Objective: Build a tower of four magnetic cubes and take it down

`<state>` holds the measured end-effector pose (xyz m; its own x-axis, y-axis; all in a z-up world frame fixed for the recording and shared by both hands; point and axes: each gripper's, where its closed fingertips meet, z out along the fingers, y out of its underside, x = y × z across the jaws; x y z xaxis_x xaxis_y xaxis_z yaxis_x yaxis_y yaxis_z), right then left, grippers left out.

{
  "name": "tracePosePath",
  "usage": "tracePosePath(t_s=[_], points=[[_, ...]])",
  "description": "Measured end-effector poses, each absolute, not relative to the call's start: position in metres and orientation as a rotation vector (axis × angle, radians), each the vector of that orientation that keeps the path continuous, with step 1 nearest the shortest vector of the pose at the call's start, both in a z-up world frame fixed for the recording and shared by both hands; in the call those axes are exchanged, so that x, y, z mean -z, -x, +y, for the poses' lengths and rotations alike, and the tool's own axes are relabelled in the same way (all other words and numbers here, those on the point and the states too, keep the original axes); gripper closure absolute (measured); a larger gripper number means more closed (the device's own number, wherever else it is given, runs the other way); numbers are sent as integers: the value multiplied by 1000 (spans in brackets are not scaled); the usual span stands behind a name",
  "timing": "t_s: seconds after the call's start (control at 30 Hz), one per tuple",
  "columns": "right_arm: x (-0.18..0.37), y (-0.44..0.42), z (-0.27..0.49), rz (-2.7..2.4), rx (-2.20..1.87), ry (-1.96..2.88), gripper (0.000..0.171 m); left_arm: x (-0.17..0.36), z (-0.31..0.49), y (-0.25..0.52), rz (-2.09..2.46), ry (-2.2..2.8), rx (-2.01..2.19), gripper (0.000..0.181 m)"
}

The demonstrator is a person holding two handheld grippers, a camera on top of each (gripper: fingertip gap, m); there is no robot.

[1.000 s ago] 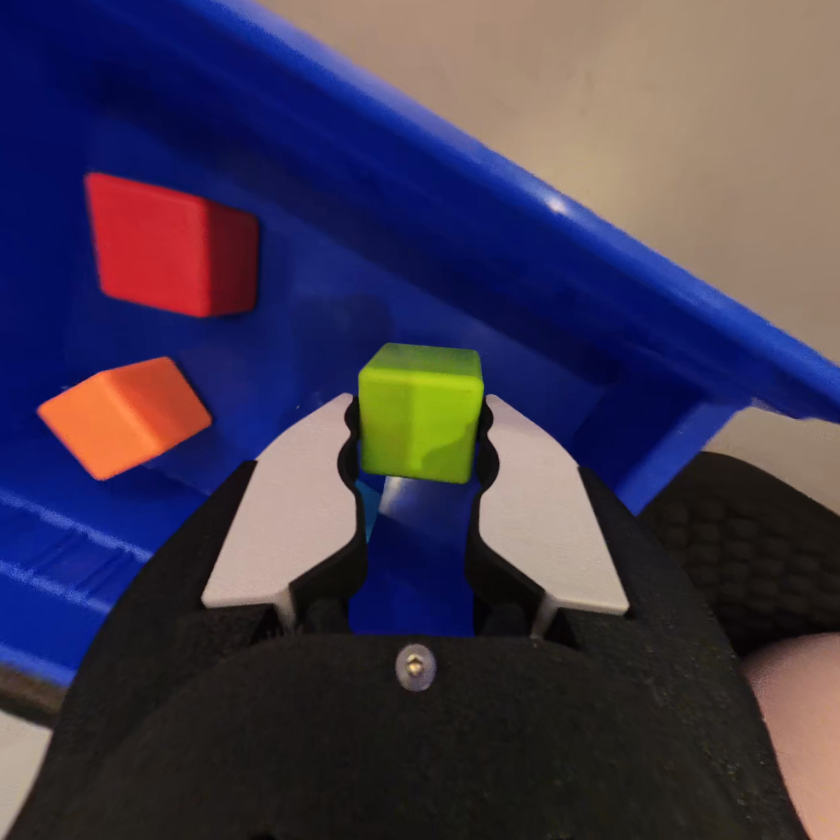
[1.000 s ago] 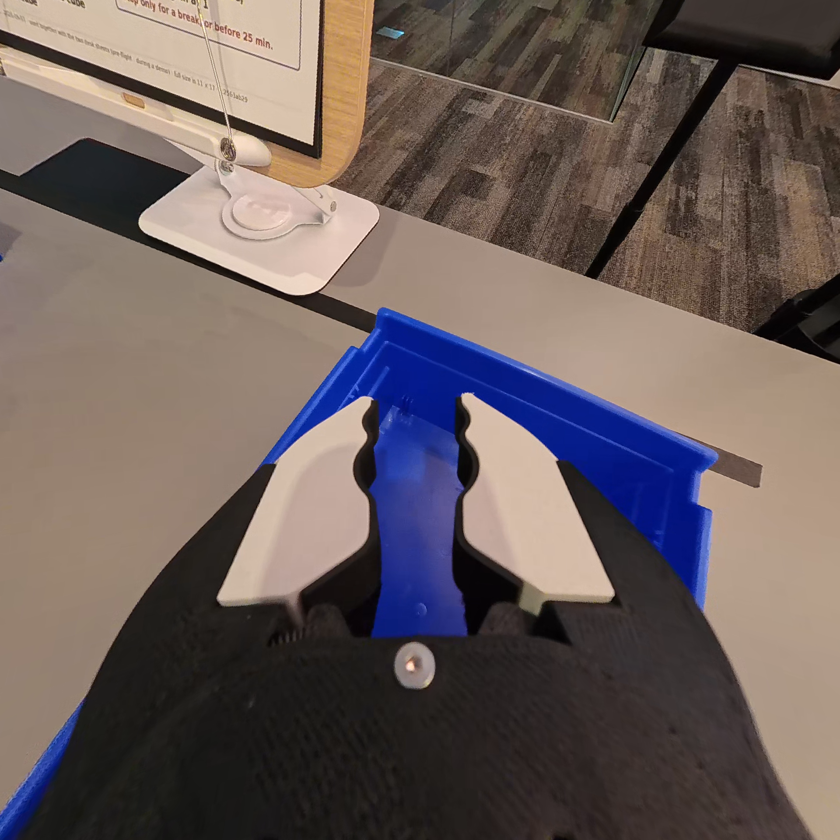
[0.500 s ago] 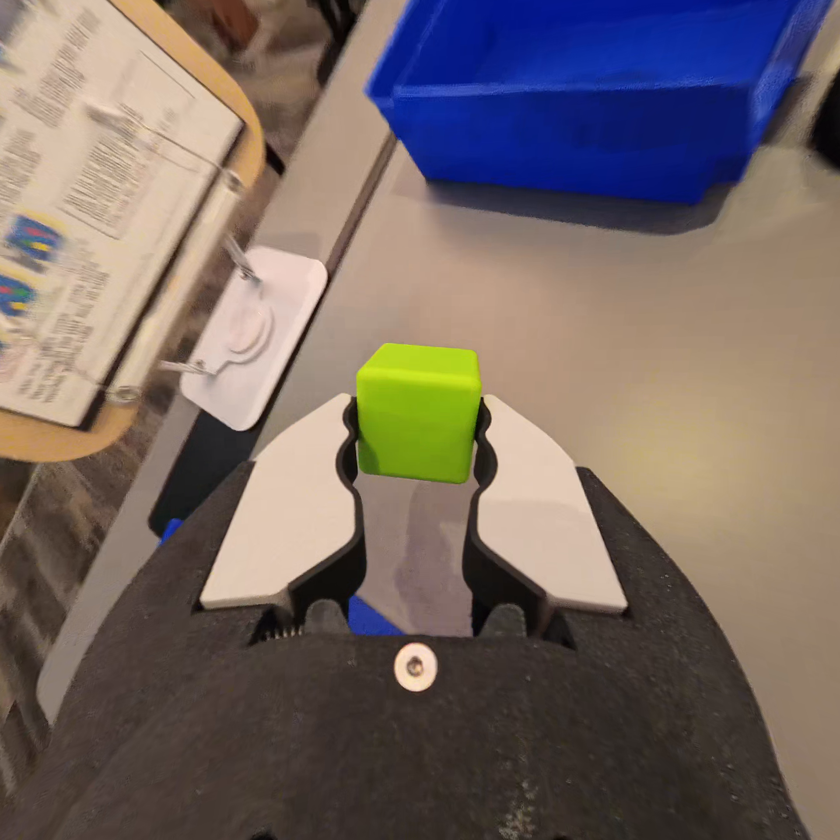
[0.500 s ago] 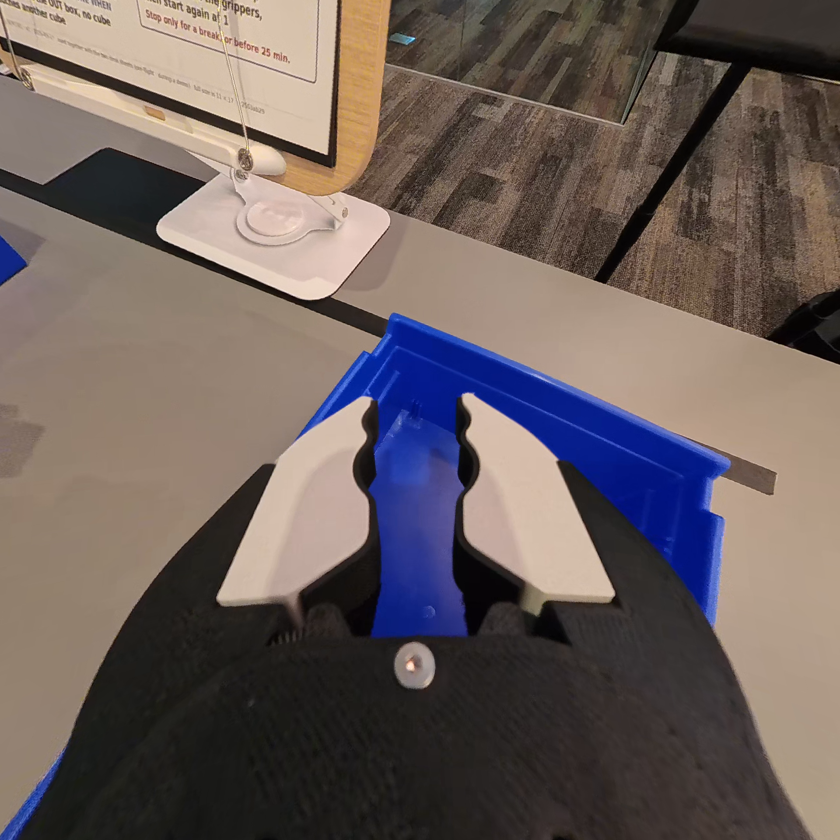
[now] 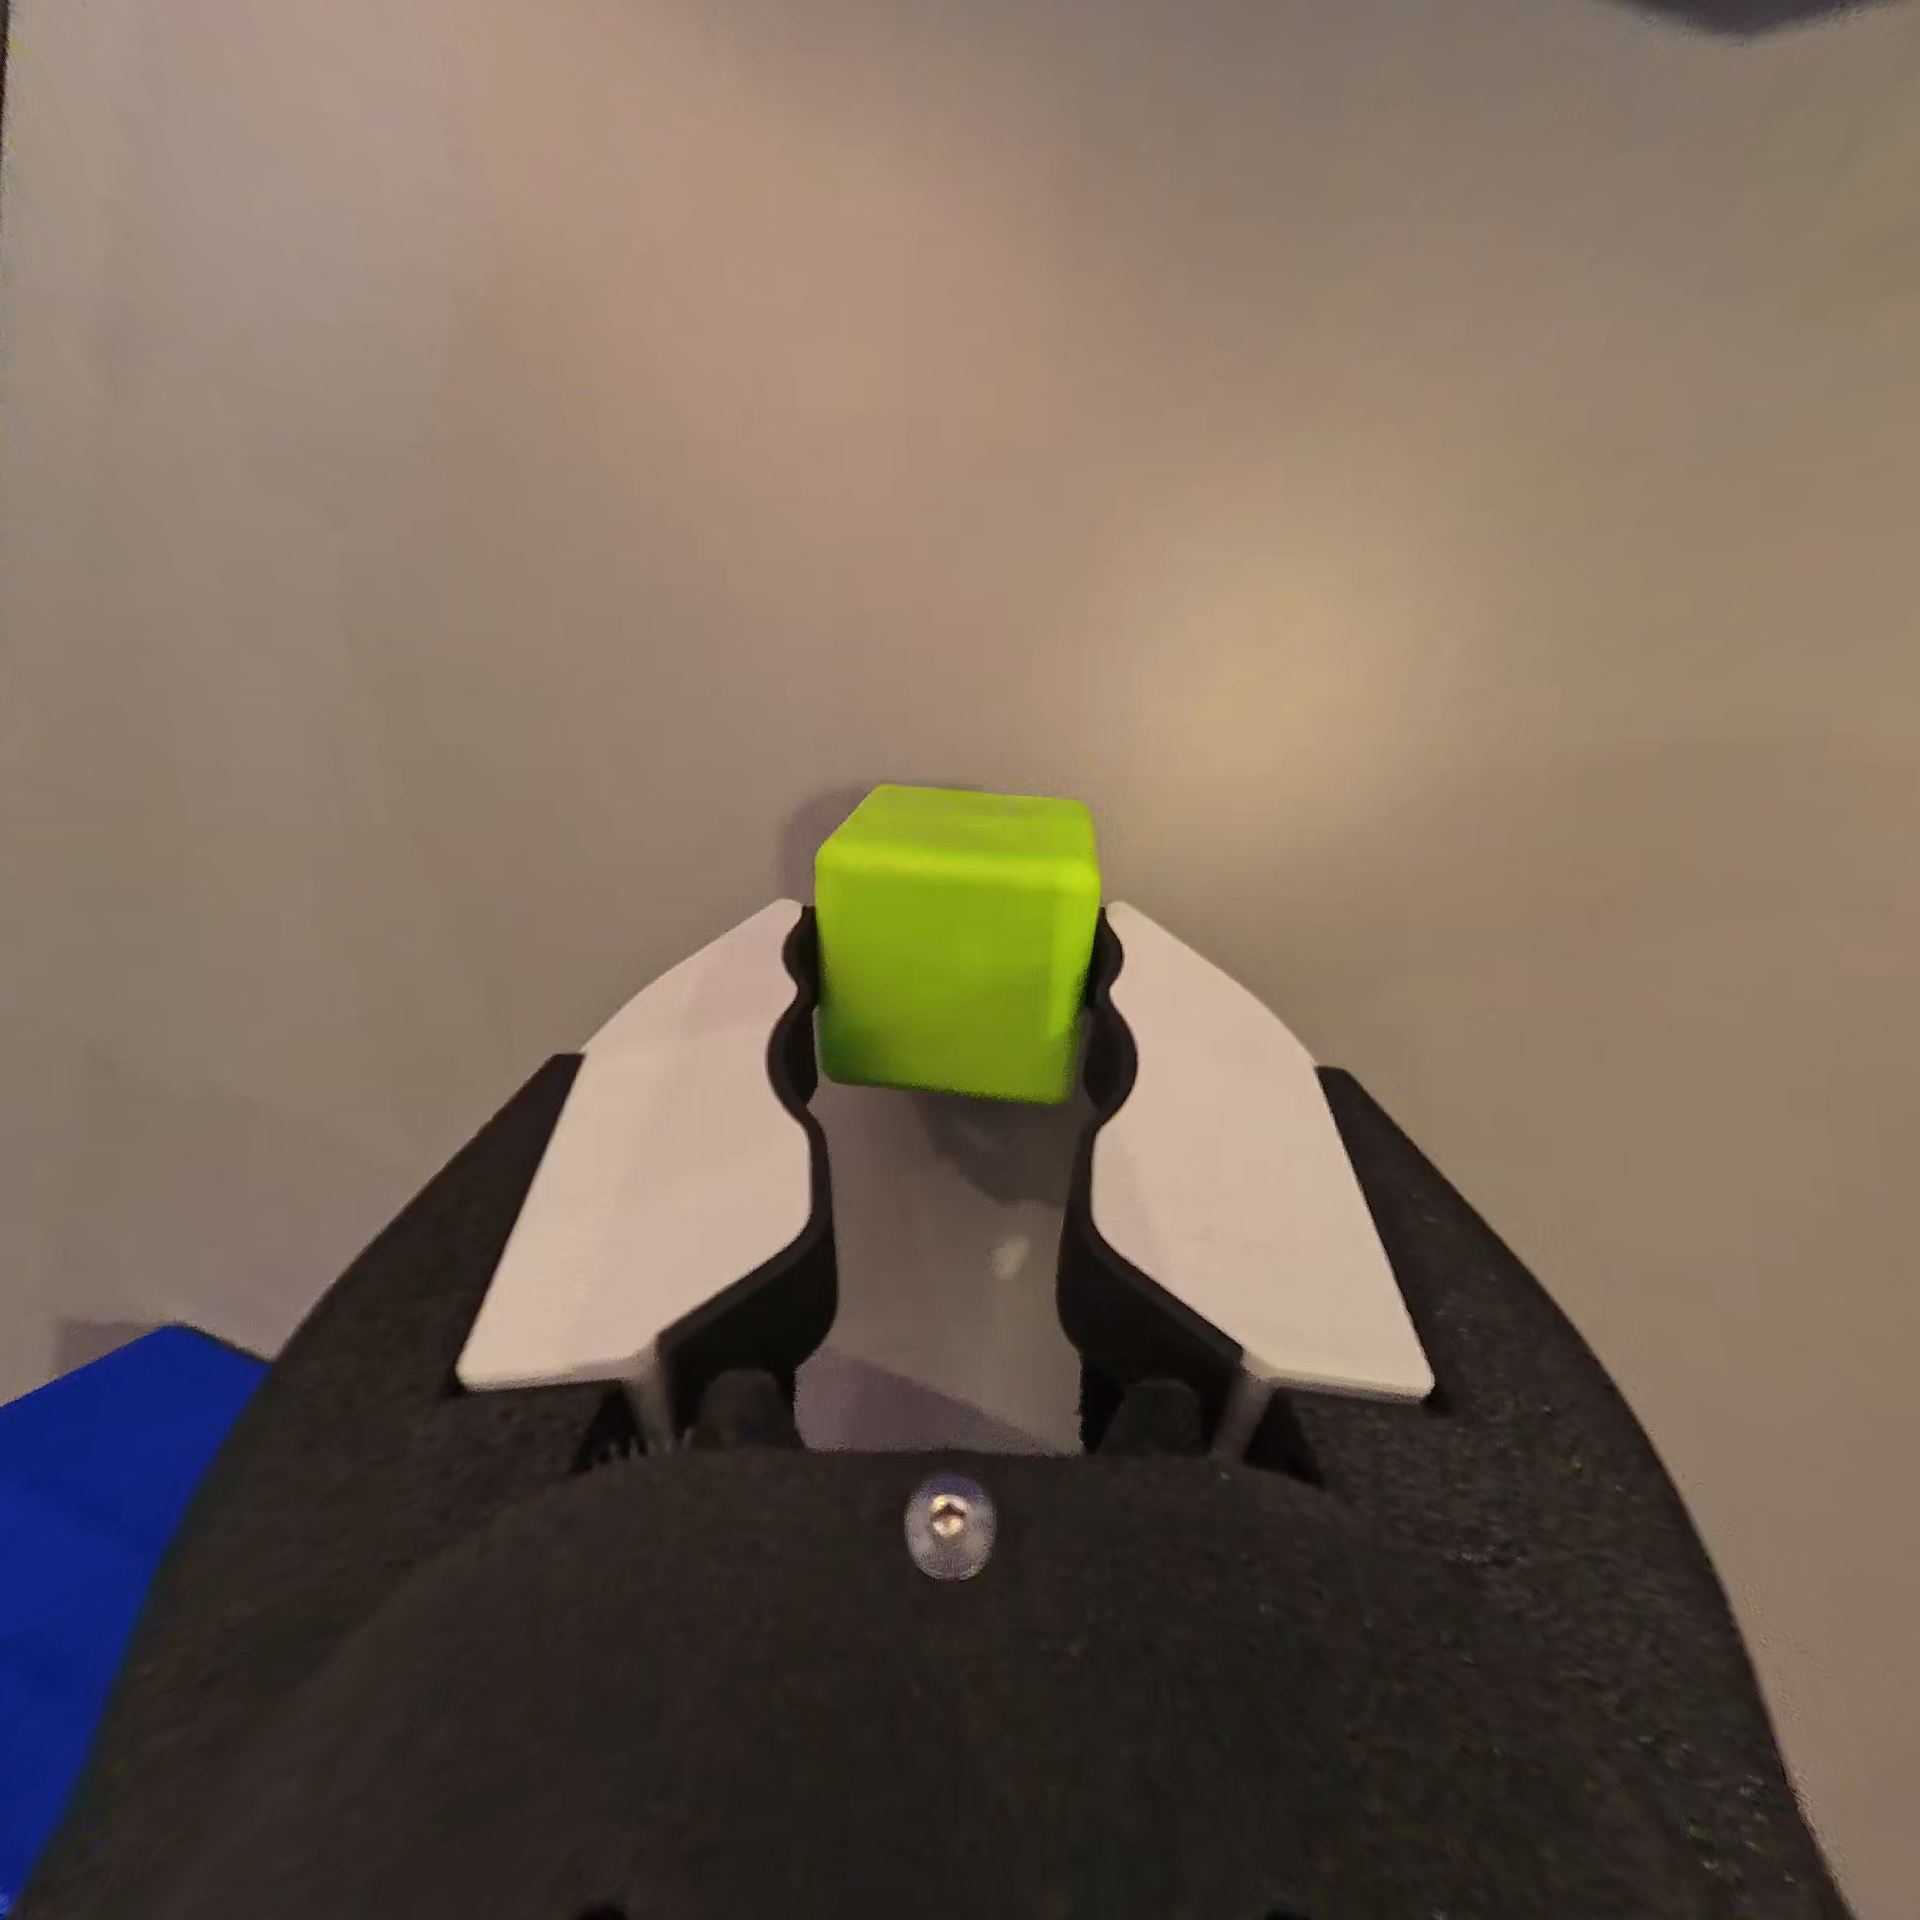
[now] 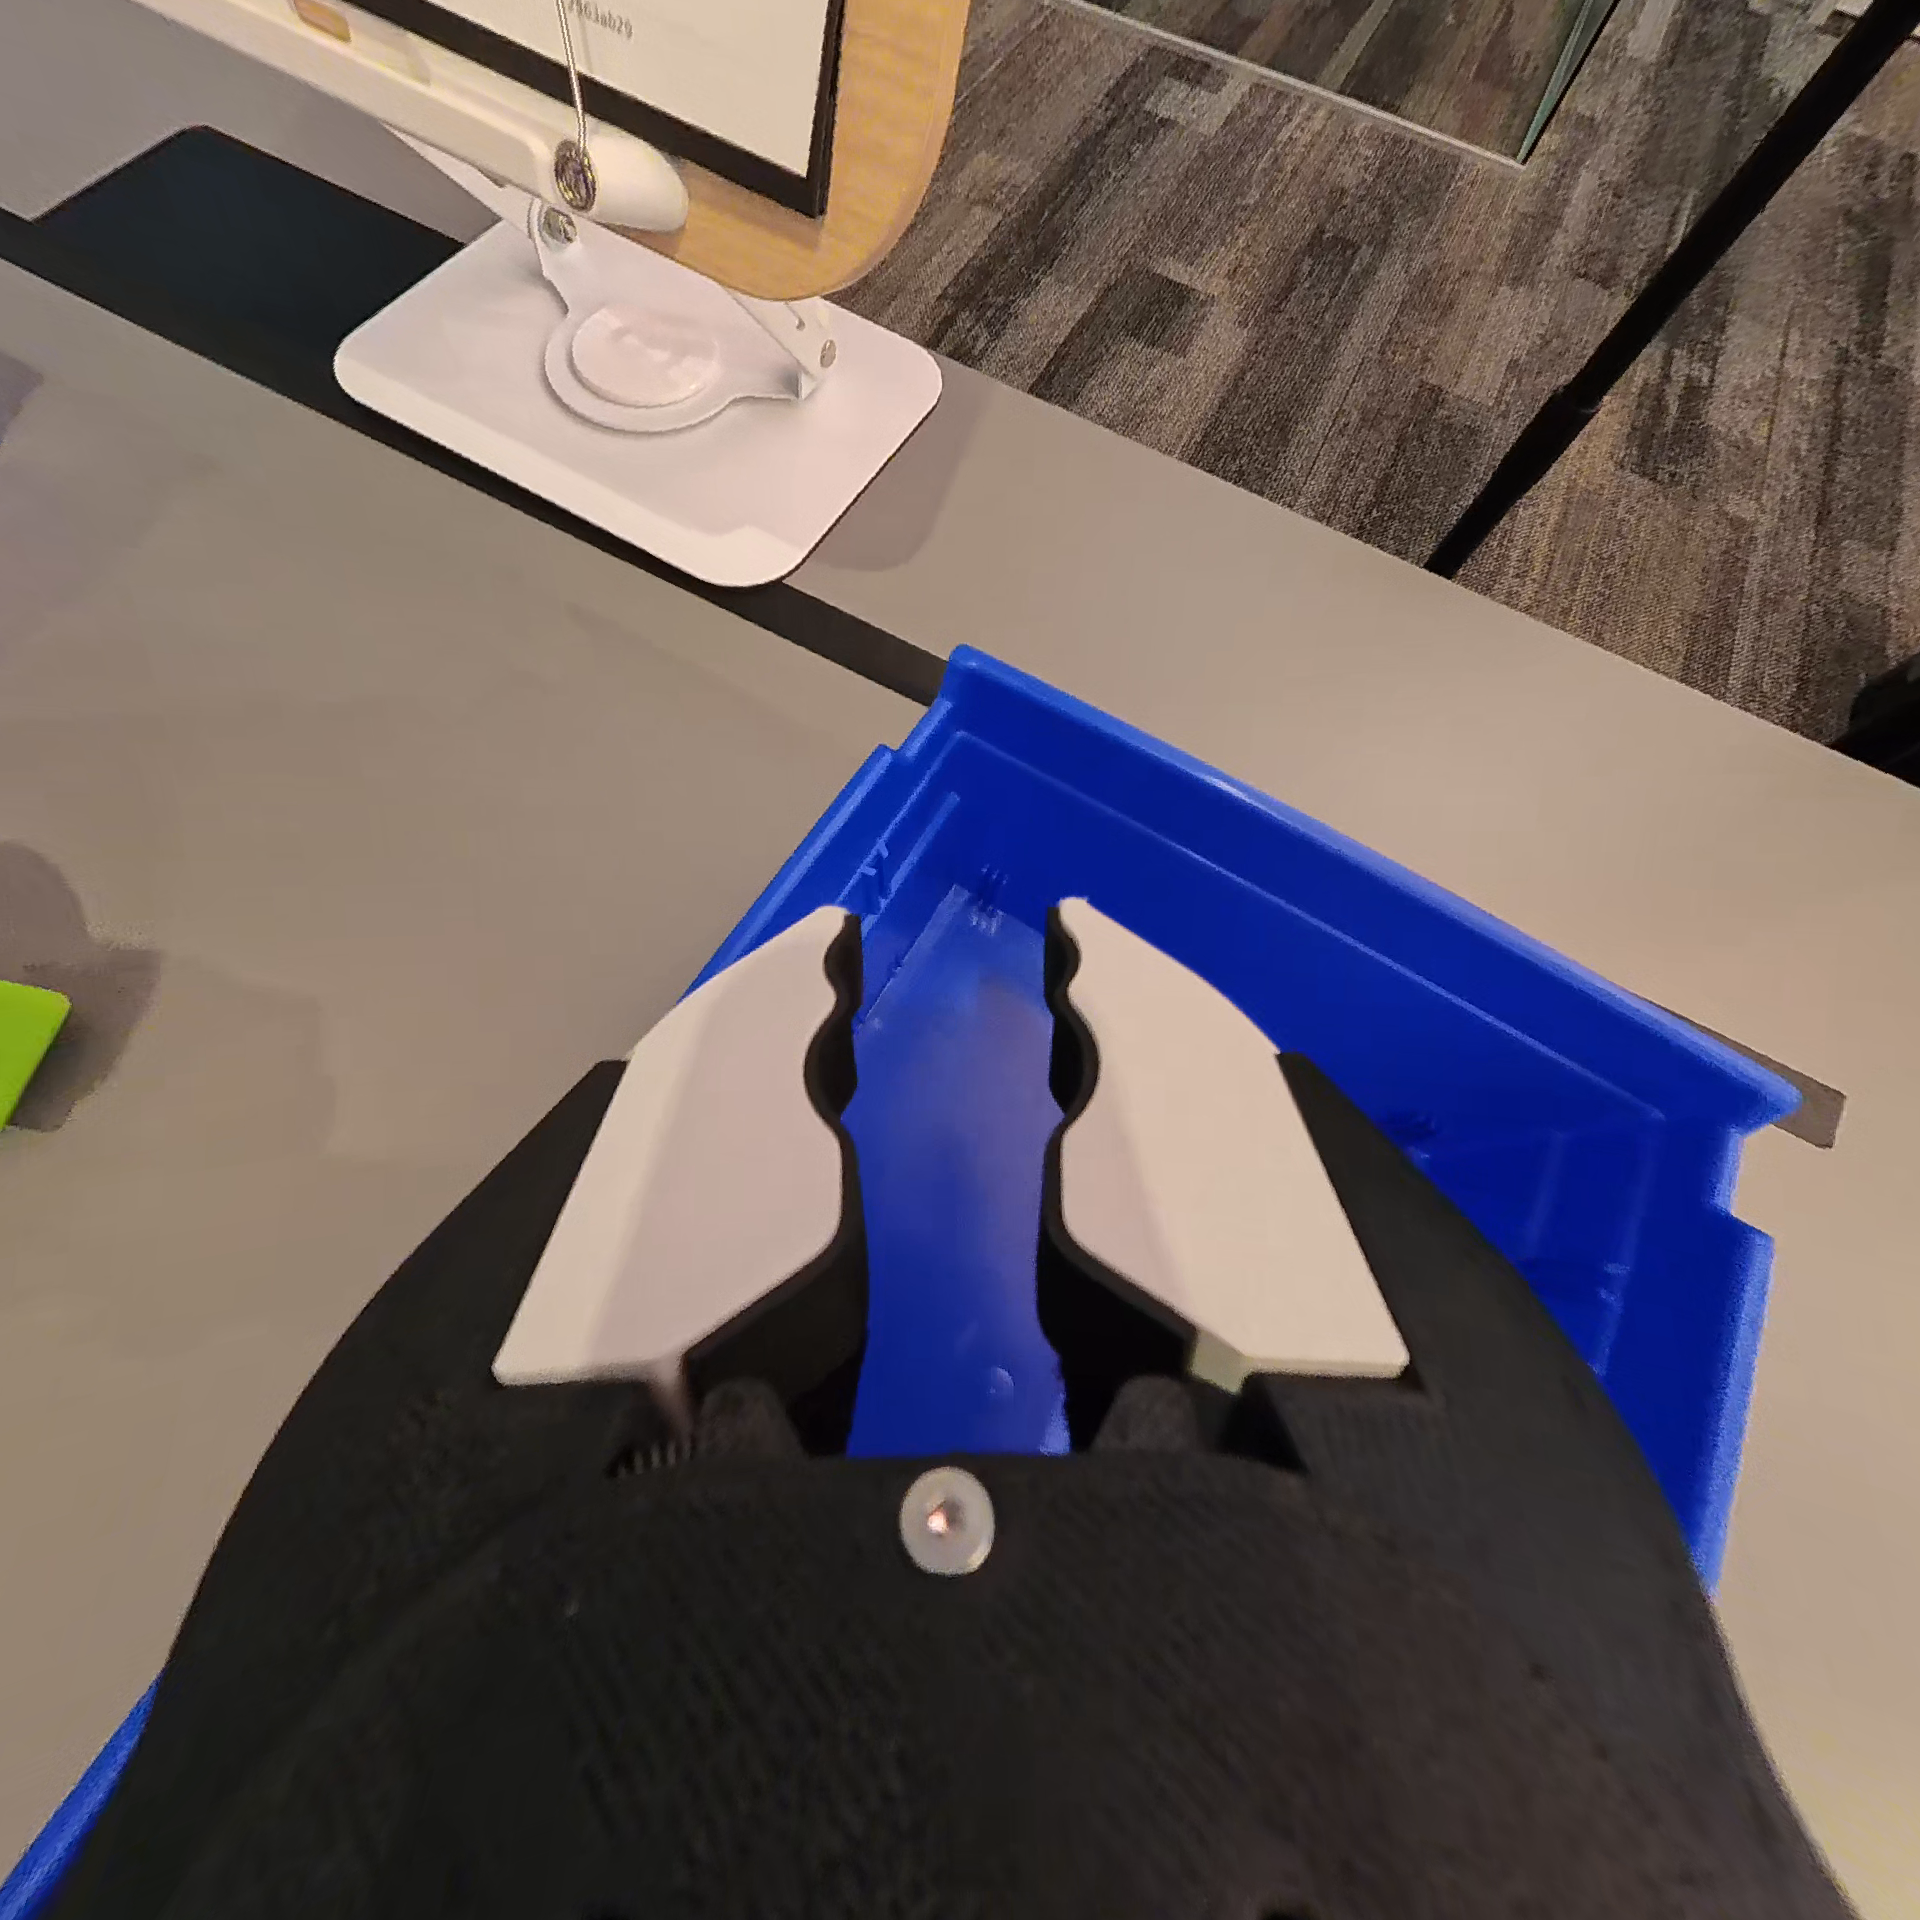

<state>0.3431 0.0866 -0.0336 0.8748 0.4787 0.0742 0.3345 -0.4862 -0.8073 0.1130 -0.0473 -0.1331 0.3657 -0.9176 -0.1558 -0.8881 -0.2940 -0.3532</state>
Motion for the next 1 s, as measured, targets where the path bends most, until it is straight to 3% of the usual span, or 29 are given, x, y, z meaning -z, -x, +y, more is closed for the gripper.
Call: tracePosePath(t_s=[0.2, 0.3, 0.33, 0.47, 0.63, 0.8, 1.0], points=[[34, -343, 87, -588, -186, 2120, 136, 147, -46, -111, 1657, 2209, -13, 132], [31, -343, 87, -581, -192, 2104, 136, 138, -41, -111, 1627, 2158, -51, 114], [30, -343, 87, -577, -195, 2101, 136, 131, -42, -110, 1612, 2156, -39, 117], [27, -346, 86, -562, -211, 2091, 136, 68, -48, -88, 1497, 2082, 18, 118], [26, -350, 87, -549, -216, 2092, 136, -3, -46, 21, 1177, 2150, -31, 132], [35, -353, 88, -549, -196, 2132, 135, 28, -57, 166, 809, 2593, -323, 131], [39, -353, 88, -555, -187, 2146, 134, 74, -55, 208, 518, 2850, -98, 127]])
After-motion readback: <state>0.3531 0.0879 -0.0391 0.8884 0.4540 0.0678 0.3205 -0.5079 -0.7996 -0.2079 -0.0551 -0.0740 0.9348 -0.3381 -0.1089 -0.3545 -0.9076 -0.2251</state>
